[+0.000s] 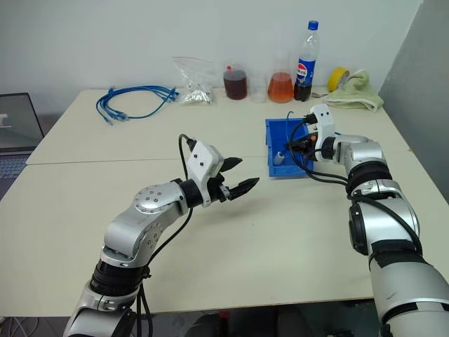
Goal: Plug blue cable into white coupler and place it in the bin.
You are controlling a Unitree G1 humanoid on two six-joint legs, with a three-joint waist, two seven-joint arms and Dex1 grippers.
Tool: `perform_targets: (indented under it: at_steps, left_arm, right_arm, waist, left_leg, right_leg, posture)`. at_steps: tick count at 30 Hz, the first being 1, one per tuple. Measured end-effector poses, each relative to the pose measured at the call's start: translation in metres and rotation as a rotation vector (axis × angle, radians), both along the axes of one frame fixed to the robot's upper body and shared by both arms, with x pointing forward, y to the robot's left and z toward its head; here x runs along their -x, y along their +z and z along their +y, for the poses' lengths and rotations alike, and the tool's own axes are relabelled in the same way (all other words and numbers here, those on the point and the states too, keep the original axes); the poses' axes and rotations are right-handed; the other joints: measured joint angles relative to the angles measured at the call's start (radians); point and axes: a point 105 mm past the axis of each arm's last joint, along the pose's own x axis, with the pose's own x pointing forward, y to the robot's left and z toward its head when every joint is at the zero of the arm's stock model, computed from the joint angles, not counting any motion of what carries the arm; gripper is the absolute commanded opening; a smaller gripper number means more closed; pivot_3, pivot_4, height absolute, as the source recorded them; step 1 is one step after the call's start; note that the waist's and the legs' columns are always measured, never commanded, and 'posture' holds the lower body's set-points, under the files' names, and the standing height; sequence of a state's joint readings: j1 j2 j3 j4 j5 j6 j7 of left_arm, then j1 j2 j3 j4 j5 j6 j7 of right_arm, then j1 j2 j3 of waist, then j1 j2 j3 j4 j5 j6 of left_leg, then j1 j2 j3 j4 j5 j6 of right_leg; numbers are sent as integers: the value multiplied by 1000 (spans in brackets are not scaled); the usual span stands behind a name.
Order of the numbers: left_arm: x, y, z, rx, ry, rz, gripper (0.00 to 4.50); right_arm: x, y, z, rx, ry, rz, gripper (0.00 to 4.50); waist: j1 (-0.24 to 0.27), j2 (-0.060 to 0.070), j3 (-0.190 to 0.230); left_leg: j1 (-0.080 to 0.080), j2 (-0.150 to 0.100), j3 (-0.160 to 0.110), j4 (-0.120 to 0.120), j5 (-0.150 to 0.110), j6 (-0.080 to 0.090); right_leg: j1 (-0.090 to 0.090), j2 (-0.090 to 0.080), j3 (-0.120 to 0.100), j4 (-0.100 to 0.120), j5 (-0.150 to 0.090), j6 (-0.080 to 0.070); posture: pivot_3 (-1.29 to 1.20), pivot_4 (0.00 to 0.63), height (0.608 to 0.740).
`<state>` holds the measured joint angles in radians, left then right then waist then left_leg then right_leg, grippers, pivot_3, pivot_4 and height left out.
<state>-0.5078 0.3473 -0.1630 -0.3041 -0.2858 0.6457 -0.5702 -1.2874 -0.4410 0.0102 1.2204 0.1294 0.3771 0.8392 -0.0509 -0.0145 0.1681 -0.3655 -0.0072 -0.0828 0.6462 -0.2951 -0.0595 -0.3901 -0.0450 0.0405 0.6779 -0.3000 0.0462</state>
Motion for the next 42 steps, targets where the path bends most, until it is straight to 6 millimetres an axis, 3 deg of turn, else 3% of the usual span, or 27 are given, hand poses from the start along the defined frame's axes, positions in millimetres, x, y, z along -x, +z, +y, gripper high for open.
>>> perform_targets:
  at_steps: [5, 16, 21, 24, 27, 31, 34, 37, 42]
  left_arm:
    - [1, 0, -2, -4, -9, 1, 3616]
    - [-2, -2, -5, 6, -10, 15, 3616]
    - [-3, -3, -4, 14, 9, 18, 3616]
    - [-2, -8, 0, 17, 30, 28, 3616]
    - [-3, -16, 16, 17, 112, 21, 3616]
    - [-9, -23, 50, 18, 318, -44, 3616]
    - [-11, -34, 85, 8, 553, -69, 3616]
    - [-7, -48, 119, 20, 726, -66, 3616]
    - [8, -66, 139, 61, 838, -88, 3616]
  right_arm:
    - [-8, 14, -6, 25, -76, -72, 4471]
    - [-16, 27, -17, 7, -184, -140, 4471]
    - [-9, 31, -26, 30, -125, -264, 4471]
    - [10, 16, -26, 61, -47, -342, 4471]
    - [49, -11, -19, 31, 5, -385, 4471]
    - [99, -17, 3, -74, -9, -466, 4471]
    - [125, -17, 0, -158, -141, -560, 4471]
    - [141, -44, -8, -205, -275, -536, 4471]
    - [163, -80, -14, -195, -386, -508, 4471]
  waist:
    - [0, 0, 0]
    - [0, 0, 0]
    - [0, 0, 0]
    - [3, 0, 0]
    - [9, 0, 0]
    - [7, 0, 0]
    - [19, -1, -2]
    - [22, -1, -2]
    - [22, -1, -2]
  left_leg:
    - [0, 0, 0, 0, 1, -1]
    - [0, 0, 0, 0, 1, -2]
    - [0, 0, 0, 0, 1, -1]
    - [-1, 2, -1, 0, 1, -2]
    - [-2, 2, -2, 0, 1, -2]
    - [0, 2, -5, 1, 1, -2]
    - [3, 1, -7, 1, -1, 2]
    - [2, 1, -7, 2, -1, 1]
    - [3, 0, -6, 2, -1, 1]
  right_leg:
    - [0, 0, 0, 0, 0, 0]
    - [0, 0, 0, 0, 0, 0]
    - [1, -1, 0, 0, 0, 0]
    - [1, -1, -1, 0, 0, 0]
    - [0, -3, -1, 0, 0, 1]
    - [0, -4, 1, 1, 0, 1]
    - [4, -4, 0, 1, 1, 3]
    - [3, -4, 0, 2, 1, 3]
    - [3, -5, 0, 1, 2, 4]
  posture:
    - [0, 150, 740]
    - [0, 150, 740]
    - [0, 150, 740]
    - [0, 150, 740]
    - [0, 150, 740]
    - [0, 150, 740]
    - [0, 150, 740]
    - [0, 150, 740]
    - [0, 150, 740]
